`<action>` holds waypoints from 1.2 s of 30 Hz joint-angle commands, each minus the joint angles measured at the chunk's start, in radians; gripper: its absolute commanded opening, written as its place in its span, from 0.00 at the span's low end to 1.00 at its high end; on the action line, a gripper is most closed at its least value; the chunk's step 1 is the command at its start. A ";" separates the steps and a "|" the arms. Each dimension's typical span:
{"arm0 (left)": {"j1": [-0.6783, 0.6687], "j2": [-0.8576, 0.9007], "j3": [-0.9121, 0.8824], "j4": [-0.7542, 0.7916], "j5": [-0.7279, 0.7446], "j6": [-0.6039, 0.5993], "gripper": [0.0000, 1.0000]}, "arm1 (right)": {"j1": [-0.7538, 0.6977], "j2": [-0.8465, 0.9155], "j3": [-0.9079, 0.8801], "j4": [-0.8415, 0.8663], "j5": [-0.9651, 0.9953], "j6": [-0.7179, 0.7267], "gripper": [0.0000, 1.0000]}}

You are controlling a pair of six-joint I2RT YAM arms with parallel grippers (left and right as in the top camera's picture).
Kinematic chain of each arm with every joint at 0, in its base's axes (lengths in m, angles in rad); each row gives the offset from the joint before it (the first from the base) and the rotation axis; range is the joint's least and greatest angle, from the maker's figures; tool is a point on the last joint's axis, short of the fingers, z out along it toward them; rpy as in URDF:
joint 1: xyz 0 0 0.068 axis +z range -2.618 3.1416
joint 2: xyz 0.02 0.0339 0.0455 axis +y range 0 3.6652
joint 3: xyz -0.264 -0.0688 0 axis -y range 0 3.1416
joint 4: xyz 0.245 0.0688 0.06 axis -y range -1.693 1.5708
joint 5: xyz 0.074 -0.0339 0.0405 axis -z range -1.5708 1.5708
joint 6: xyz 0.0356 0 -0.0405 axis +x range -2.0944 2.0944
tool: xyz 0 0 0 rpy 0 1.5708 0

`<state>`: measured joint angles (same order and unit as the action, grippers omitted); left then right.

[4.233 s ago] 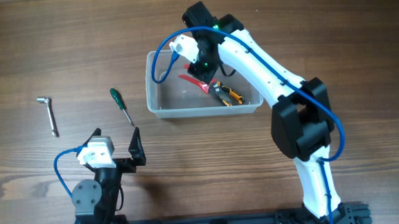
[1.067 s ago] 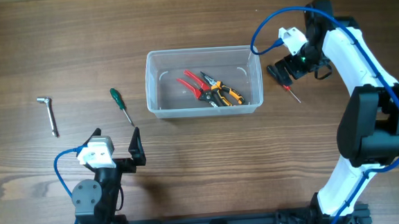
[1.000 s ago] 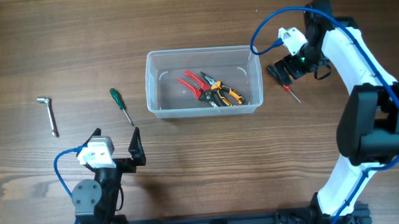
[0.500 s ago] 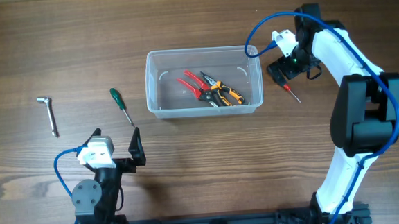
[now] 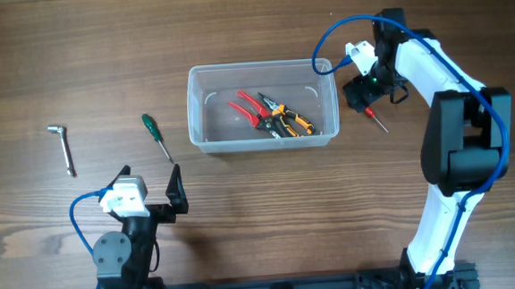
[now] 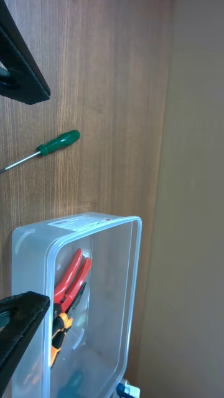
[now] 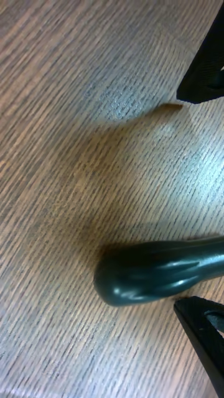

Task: Pack container
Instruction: 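Lower the right gripper and close on the black screwdriver handle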

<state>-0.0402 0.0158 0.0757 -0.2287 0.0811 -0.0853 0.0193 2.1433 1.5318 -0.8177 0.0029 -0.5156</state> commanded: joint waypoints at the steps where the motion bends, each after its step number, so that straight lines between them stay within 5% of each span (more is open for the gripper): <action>1: -0.006 -0.002 -0.006 0.004 0.019 -0.005 1.00 | 0.012 0.026 -0.002 0.014 0.087 0.045 1.00; 14: -0.006 -0.002 -0.006 0.004 0.019 -0.005 0.99 | -0.041 0.026 -0.002 0.015 0.088 0.079 1.00; 29: -0.006 -0.002 -0.006 0.004 0.019 -0.006 1.00 | -0.116 0.026 0.000 0.033 0.077 0.281 1.00; 36: -0.006 -0.002 -0.006 0.004 0.019 -0.005 1.00 | -0.117 0.026 0.015 0.033 -0.010 0.190 1.00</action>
<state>-0.0402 0.0158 0.0757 -0.2287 0.0811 -0.0853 -0.0971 2.1433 1.5318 -0.7860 0.0486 -0.2676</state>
